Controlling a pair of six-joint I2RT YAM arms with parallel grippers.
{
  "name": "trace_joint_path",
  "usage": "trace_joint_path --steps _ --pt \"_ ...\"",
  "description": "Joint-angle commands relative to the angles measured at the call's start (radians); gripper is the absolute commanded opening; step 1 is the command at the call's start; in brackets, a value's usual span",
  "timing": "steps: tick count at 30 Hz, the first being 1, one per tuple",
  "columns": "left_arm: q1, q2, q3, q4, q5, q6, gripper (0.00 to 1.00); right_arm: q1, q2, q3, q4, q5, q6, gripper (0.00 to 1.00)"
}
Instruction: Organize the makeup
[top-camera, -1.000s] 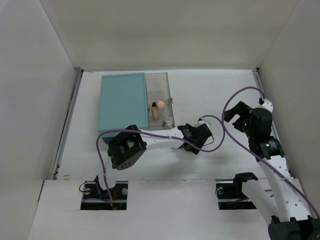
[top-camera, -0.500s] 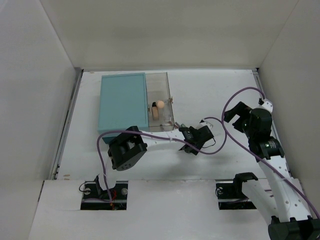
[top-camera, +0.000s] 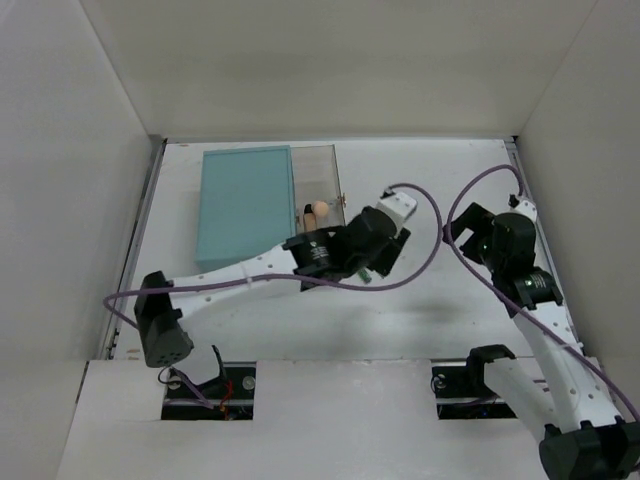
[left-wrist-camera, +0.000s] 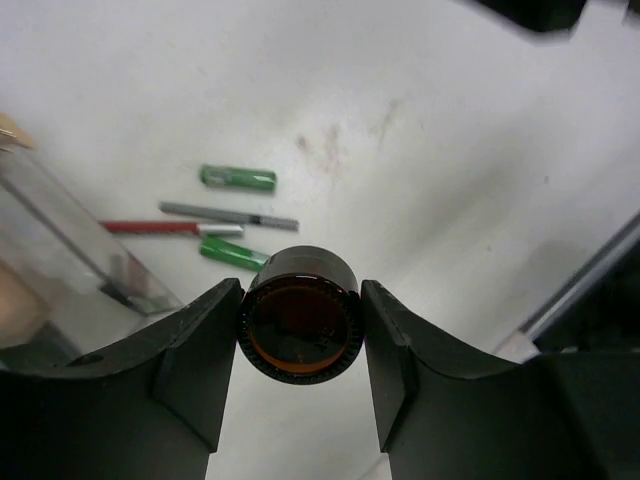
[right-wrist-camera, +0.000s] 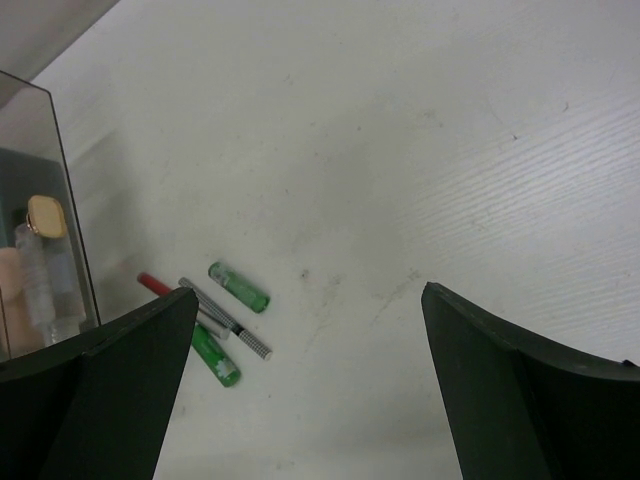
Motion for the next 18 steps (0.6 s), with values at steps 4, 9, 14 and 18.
trace_joint_path --steps 4,9,14,18 --pt "0.225 -0.064 0.014 0.092 -0.083 0.072 0.12 0.041 0.049 0.02 0.092 -0.004 -0.001 1.0" --pt "0.43 0.074 0.148 0.137 0.0 0.081 0.12 0.092 0.119 0.05 0.122 -0.003 0.004 1.0" --pt "0.541 0.25 0.293 0.119 0.011 0.075 0.12 0.119 0.217 0.077 0.158 -0.006 0.007 1.0" --pt "0.598 0.35 0.362 0.099 0.009 0.072 0.12 0.127 0.328 0.103 0.2 -0.004 0.003 1.0"
